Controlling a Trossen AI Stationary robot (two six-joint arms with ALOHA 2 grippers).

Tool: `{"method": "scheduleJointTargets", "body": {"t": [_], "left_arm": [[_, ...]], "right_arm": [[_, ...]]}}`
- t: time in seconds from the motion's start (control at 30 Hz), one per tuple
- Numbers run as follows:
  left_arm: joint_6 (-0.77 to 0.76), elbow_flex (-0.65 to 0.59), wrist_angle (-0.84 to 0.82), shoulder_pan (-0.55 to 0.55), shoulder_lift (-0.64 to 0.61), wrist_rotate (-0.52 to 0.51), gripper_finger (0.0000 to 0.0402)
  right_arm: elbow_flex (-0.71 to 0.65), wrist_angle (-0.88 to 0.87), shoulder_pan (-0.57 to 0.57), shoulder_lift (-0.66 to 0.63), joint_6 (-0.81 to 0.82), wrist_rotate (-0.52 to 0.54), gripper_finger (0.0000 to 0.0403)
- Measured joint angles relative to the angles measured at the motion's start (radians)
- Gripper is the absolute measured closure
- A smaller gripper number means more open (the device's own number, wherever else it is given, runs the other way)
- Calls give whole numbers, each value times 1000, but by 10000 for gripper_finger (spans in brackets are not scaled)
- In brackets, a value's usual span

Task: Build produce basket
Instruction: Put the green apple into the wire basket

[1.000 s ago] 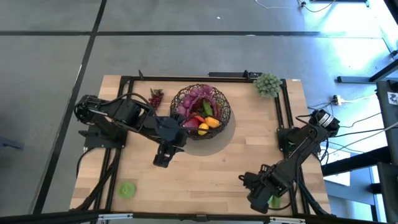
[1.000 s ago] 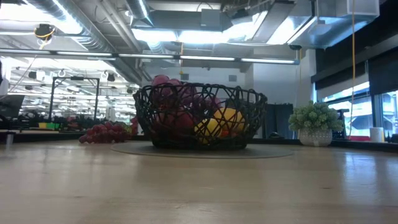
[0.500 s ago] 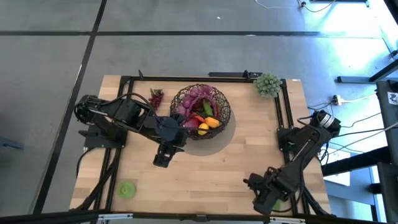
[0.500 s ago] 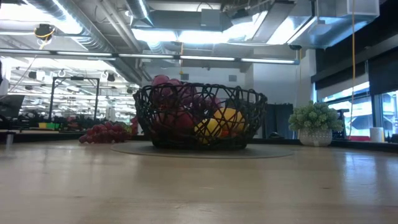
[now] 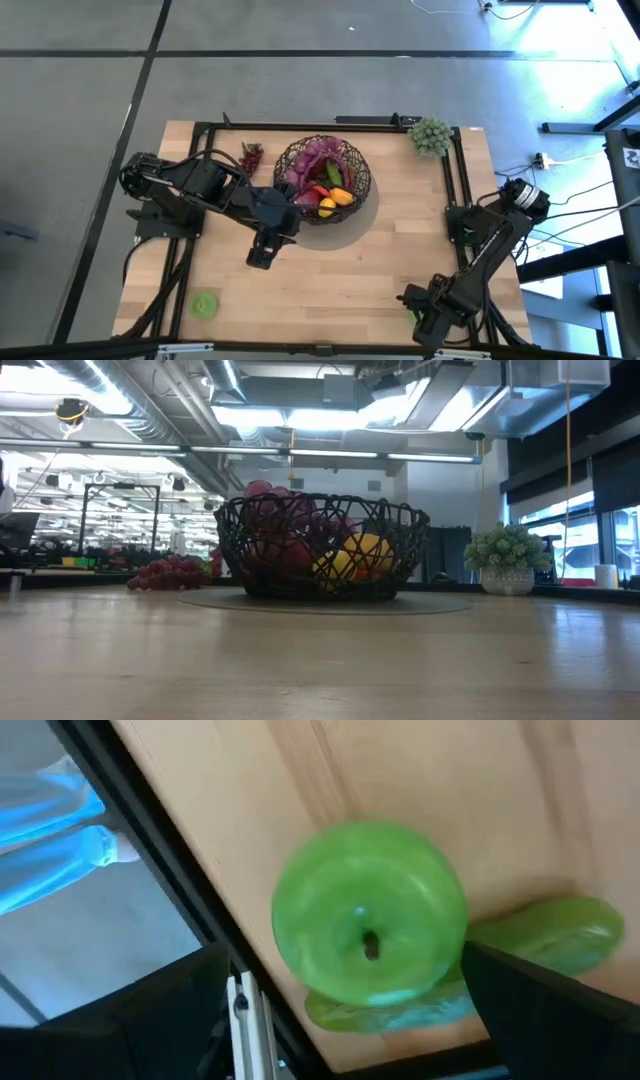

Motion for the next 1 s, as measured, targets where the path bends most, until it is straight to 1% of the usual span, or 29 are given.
{"method": "scheduleJointTargets", "body": {"t": [0.43, 1.0], "left_arm": [[0, 0, 0, 0, 0, 0, 292], [0, 0, 0, 0, 0, 0, 292]], "right_arm": [[-137, 202, 14, 0, -1, 9, 8], [-251, 345, 14, -7, -2, 41, 8]]}}
